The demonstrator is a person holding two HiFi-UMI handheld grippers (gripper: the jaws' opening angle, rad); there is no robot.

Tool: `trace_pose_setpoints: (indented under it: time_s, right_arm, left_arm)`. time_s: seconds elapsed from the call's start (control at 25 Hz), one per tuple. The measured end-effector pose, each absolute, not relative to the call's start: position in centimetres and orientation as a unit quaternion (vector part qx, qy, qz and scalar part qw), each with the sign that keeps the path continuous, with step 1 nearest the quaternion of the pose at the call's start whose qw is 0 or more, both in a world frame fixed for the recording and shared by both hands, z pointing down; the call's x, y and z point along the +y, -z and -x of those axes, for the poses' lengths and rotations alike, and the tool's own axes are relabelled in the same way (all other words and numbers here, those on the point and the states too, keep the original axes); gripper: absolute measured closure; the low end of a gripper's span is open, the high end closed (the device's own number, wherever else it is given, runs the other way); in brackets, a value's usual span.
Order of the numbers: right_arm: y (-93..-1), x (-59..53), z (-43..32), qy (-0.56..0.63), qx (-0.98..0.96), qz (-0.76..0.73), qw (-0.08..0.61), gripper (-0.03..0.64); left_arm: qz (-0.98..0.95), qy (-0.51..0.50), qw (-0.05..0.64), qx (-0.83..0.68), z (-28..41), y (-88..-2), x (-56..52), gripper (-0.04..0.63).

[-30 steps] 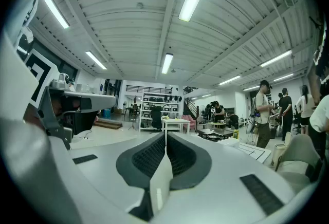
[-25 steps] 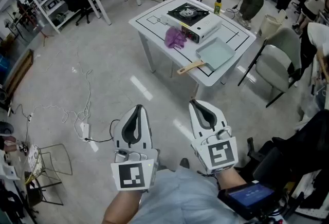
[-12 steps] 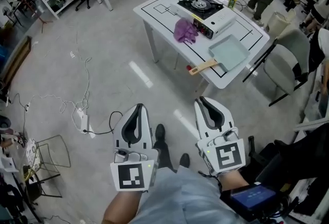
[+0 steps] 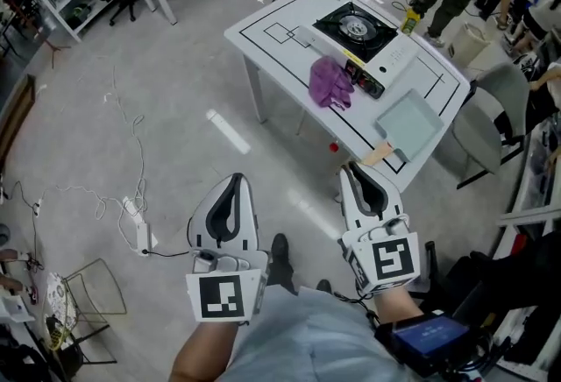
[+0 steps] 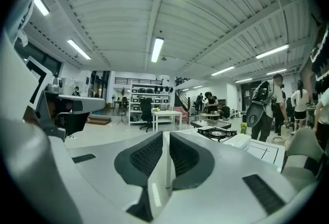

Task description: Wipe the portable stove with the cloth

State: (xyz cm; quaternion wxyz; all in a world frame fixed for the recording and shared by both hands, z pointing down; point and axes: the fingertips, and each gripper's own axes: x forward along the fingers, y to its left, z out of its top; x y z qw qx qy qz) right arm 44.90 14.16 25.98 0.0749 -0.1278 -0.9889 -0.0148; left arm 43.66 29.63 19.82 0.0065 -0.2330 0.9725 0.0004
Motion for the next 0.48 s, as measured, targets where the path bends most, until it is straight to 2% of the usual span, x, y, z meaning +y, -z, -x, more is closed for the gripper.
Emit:
trace_pose_setpoints:
  time_s: [0.48]
  right_arm:
    - [-22.7, 14.6, -34.3, 0.023, -0.997, 0.053, 0.044, 0.561]
  left_arm:
    - [0.277, 0.023, 0.037, 0.96, -32.3, -16.9, 32.1, 0.577]
